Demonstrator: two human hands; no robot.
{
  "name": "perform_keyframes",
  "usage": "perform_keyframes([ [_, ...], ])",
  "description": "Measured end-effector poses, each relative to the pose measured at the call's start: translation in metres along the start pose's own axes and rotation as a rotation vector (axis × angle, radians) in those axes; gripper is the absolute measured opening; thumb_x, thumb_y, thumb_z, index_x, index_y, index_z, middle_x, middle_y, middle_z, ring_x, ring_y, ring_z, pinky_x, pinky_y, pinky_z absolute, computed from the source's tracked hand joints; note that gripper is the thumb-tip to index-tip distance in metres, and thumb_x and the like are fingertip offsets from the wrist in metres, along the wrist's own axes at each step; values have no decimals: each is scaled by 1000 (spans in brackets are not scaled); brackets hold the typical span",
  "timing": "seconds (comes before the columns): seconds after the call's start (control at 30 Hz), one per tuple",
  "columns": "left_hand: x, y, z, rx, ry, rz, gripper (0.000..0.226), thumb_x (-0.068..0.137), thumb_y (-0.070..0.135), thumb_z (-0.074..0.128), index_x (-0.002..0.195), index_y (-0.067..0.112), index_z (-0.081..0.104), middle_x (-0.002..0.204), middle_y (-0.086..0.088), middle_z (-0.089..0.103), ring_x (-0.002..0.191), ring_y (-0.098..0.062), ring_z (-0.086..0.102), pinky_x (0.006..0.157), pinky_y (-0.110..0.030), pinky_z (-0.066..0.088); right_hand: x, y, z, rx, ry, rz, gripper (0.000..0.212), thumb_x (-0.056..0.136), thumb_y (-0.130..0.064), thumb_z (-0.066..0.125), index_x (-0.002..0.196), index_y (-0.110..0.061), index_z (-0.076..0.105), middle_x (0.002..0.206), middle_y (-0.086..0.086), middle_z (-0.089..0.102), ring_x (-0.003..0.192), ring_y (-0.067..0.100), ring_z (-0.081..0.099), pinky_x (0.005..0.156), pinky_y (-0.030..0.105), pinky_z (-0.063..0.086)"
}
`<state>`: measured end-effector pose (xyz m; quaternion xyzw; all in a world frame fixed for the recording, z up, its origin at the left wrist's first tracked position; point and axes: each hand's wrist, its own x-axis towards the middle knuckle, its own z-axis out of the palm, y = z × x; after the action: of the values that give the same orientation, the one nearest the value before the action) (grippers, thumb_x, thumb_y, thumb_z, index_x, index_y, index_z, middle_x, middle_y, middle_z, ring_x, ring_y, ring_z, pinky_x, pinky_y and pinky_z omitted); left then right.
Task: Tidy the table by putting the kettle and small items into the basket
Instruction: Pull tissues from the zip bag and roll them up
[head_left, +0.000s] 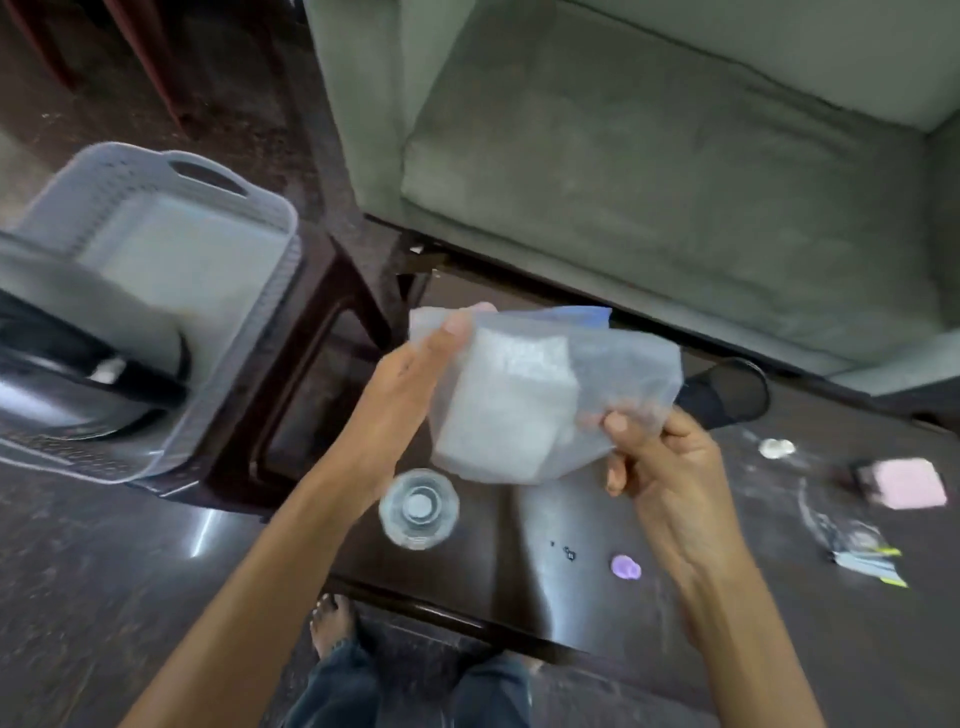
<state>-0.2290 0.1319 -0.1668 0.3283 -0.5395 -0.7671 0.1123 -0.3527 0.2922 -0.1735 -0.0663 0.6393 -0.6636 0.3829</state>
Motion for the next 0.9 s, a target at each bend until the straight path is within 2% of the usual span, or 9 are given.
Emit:
perform_keyframes([
  [0.13, 28, -30, 46, -47, -21, -70, 32, 80, 22, 65, 111, 11, 65, 105, -4, 72, 96, -18, 67, 80, -34, 53, -6, 33, -68, -103, 4, 85, 12, 69, -5, 72, 75, -15, 74, 71, -3, 72, 49, 11, 47, 54, 22, 39],
  [0.2, 43, -45, 58, -63, -119, -106, 29, 81, 9, 62, 111, 8, 64, 101, -4, 72, 93, -17, 68, 76, -30, 55, -6, 44, -98, -76, -97, 158, 32, 55, -20, 83, 86, -16, 75, 86, -1, 75, 74, 13, 65, 67, 23, 47],
  [0.27, 57, -59, 66, -65, -225, -174, 35, 81, 4, 60, 115, 7, 61, 101, -4, 73, 93, -17, 68, 77, -28, 55, -3, 51, -127, 24, -197, 232, 68, 46, -39, 87, 106, -14, 69, 108, 6, 71, 100, 19, 65, 79, 30, 50],
  [0.37, 74, -80, 73, 70, -380, -270, 40, 83, 4, 61, 120, 16, 60, 101, -6, 73, 98, -16, 66, 84, -26, 52, 16, 54, -155, 229, -199, 311, 88, 47, -61, 79, 118, -14, 57, 115, 6, 68, 102, 19, 65, 84, 31, 53],
  [0.47, 86, -95, 83, 247, -537, -371, 40, 87, 0, 54, 122, 17, 59, 94, -5, 73, 95, -11, 66, 81, -16, 49, 44, 60, -169, 396, -50, 413, 56, 69, -56, 63, 109, -18, 53, 94, 1, 74, 81, 15, 70, 63, 27, 55],
  [0.6, 103, -111, 84, 496, -619, -527, 28, 85, 3, 58, 111, 12, 64, 94, 6, 70, 93, -9, 64, 77, -15, 46, 72, 74, -170, 63, -16, 389, 24, 80, -12, 64, 103, -16, 67, 81, 5, 71, 68, 20, 63, 61, 27, 54],
  [0.73, 120, -129, 86, 795, -461, -531, 13, 78, 10, 68, 88, 17, 61, 84, 5, 62, 76, -9, 59, 60, -15, 47, 82, 93, -165, -194, 21, 362, 22, 77, 7, 62, 76, -14, 68, 61, -5, 68, 52, 9, 58, 52, 21, 47],
  [0.83, 125, -145, 91, 1058, -193, -300, 35, 70, 16, 72, 102, 21, 59, 108, -1, 64, 95, -21, 59, 80, -32, 49, 84, 107, -162, -242, 103, 363, 28, 74, 12, 58, 66, -15, 62, 52, -9, 63, 51, 11, 53, 49, 21, 40],
  [0.9, 111, -150, 104, 1045, 59, -128, 39, 74, 15, 67, 111, 23, 58, 112, 3, 63, 102, -18, 56, 84, -34, 47, 82, 111, -163, -211, 185, 377, 30, 75, 13, 54, 62, -14, 57, 53, -5, 58, 53, 13, 48, 49, 22, 37],
])
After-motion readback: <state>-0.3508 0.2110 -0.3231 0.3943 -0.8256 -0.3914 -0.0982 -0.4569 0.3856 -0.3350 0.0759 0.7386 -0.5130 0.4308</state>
